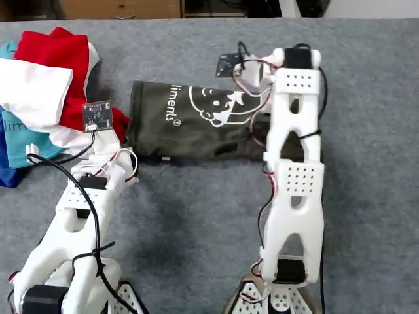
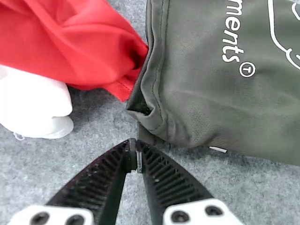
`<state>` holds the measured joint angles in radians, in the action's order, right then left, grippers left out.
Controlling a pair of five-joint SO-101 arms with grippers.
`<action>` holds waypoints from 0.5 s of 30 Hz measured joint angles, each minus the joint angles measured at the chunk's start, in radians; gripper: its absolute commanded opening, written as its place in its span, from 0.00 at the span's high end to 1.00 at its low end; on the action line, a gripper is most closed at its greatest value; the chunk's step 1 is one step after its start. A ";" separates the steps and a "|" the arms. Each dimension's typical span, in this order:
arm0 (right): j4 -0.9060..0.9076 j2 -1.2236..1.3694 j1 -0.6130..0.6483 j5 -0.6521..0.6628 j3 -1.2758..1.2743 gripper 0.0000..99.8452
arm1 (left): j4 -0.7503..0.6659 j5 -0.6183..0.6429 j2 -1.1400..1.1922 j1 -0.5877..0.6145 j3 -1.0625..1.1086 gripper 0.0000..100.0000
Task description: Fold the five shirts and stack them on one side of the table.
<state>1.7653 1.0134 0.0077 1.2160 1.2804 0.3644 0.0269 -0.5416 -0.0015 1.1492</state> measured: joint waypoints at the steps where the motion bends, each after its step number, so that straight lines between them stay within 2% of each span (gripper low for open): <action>1: 0.000 -0.002 -0.011 -0.026 0.003 1.00 | 0.000 0.000 0.000 0.000 0.000 0.98; 3: 0.000 -0.025 -0.038 -0.092 0.003 0.97 | 0.000 0.000 0.000 0.000 0.000 0.98; 5: 0.002 -0.089 -0.069 -0.144 -0.023 1.00 | 0.000 0.000 0.000 0.000 0.000 0.98; 8: 0.003 -0.241 -0.110 -0.164 -0.155 1.00 | 0.000 0.000 0.000 0.000 0.000 0.98; 15: -0.017 -0.724 -0.084 -0.066 -0.838 1.00 | 0.000 0.000 0.000 0.000 0.000 0.98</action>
<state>1.7484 0.2892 -0.0767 1.1500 0.4427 0.3644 0.0269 -0.5416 -0.0015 1.1492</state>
